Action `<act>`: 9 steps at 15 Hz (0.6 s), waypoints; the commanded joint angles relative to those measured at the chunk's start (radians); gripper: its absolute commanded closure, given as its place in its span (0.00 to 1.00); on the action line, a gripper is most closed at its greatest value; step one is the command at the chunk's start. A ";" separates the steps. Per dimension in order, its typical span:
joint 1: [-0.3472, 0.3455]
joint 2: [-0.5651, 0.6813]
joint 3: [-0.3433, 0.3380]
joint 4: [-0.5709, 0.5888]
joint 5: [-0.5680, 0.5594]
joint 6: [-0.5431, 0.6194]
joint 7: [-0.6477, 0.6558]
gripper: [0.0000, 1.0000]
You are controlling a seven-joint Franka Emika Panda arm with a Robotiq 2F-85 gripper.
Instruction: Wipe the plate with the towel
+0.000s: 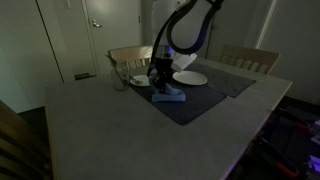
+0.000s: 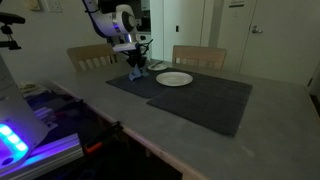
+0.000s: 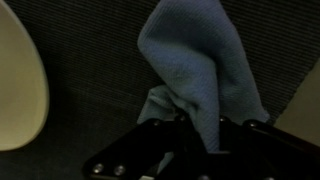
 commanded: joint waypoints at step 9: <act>0.011 -0.005 -0.103 0.163 -0.161 -0.232 0.156 0.96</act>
